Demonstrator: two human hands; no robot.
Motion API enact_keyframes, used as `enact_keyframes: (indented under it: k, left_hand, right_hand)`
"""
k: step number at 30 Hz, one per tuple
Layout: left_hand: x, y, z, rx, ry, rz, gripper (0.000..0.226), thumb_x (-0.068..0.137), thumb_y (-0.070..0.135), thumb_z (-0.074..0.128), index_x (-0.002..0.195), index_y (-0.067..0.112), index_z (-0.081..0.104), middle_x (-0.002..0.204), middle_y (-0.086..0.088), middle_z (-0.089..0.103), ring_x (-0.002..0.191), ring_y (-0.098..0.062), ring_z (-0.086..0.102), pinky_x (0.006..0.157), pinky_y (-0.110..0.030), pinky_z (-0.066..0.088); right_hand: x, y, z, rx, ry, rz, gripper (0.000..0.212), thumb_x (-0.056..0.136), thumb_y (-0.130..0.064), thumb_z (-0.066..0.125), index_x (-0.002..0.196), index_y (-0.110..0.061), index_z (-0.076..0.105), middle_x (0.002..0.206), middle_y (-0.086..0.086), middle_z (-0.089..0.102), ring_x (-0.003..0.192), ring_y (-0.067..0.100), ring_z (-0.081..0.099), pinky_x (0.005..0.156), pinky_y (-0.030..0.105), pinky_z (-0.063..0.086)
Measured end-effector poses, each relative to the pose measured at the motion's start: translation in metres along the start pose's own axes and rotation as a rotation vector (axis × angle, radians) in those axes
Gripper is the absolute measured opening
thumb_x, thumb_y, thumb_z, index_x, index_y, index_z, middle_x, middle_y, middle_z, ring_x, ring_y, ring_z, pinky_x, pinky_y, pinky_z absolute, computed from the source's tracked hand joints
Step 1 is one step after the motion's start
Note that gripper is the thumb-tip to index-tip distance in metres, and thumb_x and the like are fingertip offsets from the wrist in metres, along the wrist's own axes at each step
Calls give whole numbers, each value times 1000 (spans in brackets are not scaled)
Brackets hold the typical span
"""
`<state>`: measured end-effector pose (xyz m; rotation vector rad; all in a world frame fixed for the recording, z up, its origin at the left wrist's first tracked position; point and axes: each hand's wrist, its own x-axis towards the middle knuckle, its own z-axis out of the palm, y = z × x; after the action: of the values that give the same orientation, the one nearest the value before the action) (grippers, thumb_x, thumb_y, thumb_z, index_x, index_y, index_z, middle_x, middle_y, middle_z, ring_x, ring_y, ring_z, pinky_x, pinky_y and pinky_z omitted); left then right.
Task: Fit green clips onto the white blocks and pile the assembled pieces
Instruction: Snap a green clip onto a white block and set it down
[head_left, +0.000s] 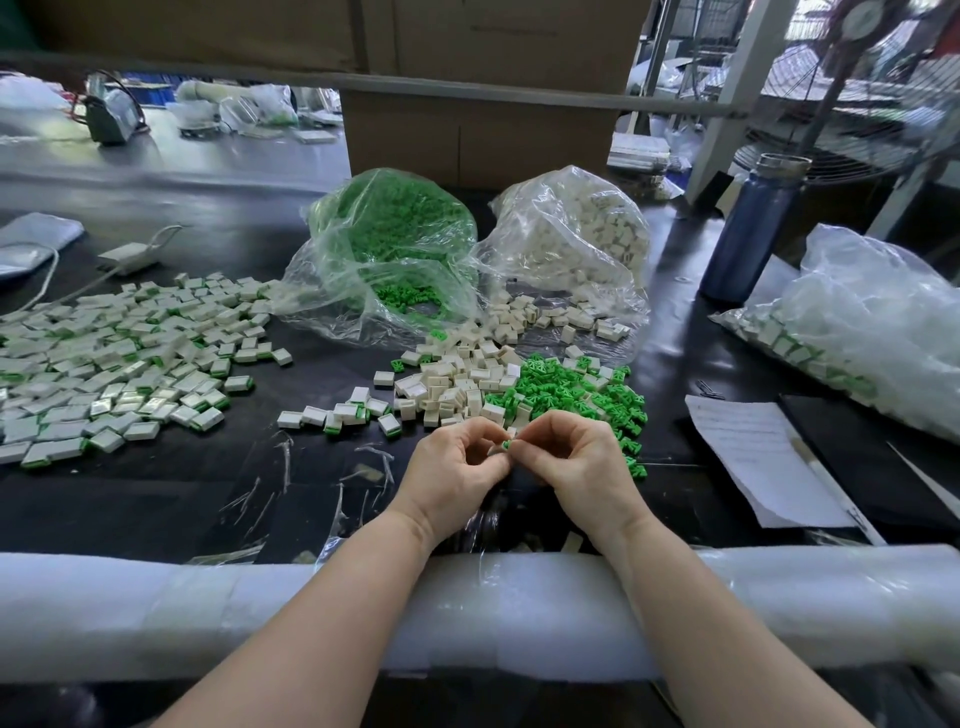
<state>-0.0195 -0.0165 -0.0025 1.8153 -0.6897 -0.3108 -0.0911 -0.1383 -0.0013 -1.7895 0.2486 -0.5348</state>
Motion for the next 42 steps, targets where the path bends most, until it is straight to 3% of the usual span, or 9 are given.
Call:
enact_keyframes:
  k: [4,9,12,15,18,28,31,34,42]
  left_hand:
    - [1,3,-1,-94,1,-12,19,79,-2,63,77,17,66,85,-17,67,75,-18,58,76,-32,50]
    - [1,6,-2,-164,17,13,24,78,-6,65,75,17,66,104,-4,50,80,-8,56,73,-10,46]
    - [0,8,-1,-173,-17,32,15,76,-6,68,77,9,67,103,-3,47,74,13,54,72,-5,44]
    - [0,7,-1,-152,-29,52,14,74,-5,70,76,9,68,102,-1,46,71,17,51,71,-4,43]
    - [0,6,0,-139,-40,48,17,75,-3,71,76,13,68,103,0,45,77,11,51,72,-3,40]
    - [0,5,0,-86,-62,80,26,77,-4,67,77,23,67,107,-7,48,82,-5,51,79,-7,42]
    - [0,4,0,-16,-81,120,24,79,-4,63,82,20,66,107,-9,49,92,-7,51,83,-5,38]
    - [0,3,0,46,-118,137,20,82,-1,61,86,18,65,107,-8,48,99,-15,52,89,-14,41]
    - [1,0,1,106,-162,154,15,83,1,60,87,16,63,104,-4,44,100,-15,49,90,-13,38]
  right_hand:
    - [1,1,0,42,-6,20,15,84,-5,65,73,-16,66,66,-5,64,60,5,56,59,19,45]
    - [2,3,2,-62,-87,38,9,91,-17,57,94,-13,64,84,2,67,74,8,58,69,26,48]
    - [1,0,4,-122,-173,25,15,93,-19,53,89,-16,67,76,-5,64,70,5,56,67,23,45]
    - [2,-1,2,-95,-209,40,22,94,-17,51,84,-5,68,64,-3,56,61,7,49,60,21,41]
    - [2,0,0,-47,-222,63,26,93,-15,53,89,6,66,65,7,52,61,13,44,55,19,36]
    - [2,2,-1,17,-244,95,15,92,-12,54,95,-2,63,81,13,61,71,14,52,66,22,44]
    - [2,3,-1,11,-262,81,19,94,-11,52,95,2,64,76,13,56,65,10,47,61,20,40]
    - [2,1,-1,27,-259,85,19,94,-11,51,88,-2,66,70,11,53,56,3,44,55,16,38]
    - [2,1,-2,36,-247,92,23,93,-8,50,85,6,66,71,16,51,56,10,38,51,19,31]
